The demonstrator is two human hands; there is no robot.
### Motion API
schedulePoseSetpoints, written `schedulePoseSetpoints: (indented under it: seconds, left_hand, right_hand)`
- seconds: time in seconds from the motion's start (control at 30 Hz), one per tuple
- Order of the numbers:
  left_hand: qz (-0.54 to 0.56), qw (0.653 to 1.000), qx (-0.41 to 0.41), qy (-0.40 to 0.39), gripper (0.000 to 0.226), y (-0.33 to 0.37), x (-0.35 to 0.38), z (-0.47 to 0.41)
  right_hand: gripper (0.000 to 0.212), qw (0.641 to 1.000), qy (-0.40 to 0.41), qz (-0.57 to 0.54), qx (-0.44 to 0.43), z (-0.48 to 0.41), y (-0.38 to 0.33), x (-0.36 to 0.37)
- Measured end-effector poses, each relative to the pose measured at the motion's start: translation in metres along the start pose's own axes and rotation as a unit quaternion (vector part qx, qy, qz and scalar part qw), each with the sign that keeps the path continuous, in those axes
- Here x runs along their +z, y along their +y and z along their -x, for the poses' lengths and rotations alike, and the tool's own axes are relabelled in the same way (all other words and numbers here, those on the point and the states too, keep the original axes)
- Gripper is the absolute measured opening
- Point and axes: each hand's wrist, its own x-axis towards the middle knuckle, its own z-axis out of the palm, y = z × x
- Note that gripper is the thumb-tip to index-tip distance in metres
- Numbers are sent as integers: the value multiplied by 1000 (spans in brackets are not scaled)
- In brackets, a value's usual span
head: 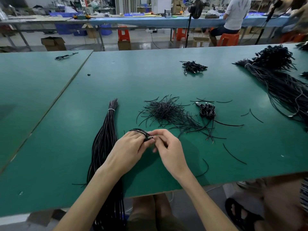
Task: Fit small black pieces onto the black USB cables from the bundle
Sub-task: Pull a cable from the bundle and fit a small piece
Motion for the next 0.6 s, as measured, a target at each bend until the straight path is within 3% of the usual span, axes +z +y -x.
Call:
schedulePoseSetpoints:
  seconds: [0.13,0.27,0.37,0.47,0.53,0.6]
  left_hand:
    - [111,991,-75,-13,64,-2,-6,-1]
    - [263,949,-161,65,50,-7,-5,-3]
    - [459,866,-182,85,49,-17,-5,-3]
    - [645,737,-187,73,65,-24,-7,-3]
    - [721,665,-186,53,68,-25,-14,-4]
    - [754,627,-192,42,66,-24,-20,-5]
  right_hand:
    - [10,999,-46,-10,-10,3,-1,3]
    - [10,992,-116,42,-16,6,1,7]
    - [18,989,-139,49,-15,7,1,8]
    - [23,986,-155,56,-1,6,1,8]
    - [21,986,-157,57,3,6,0,9]
    - [21,986,-152,62,3,6,0,9]
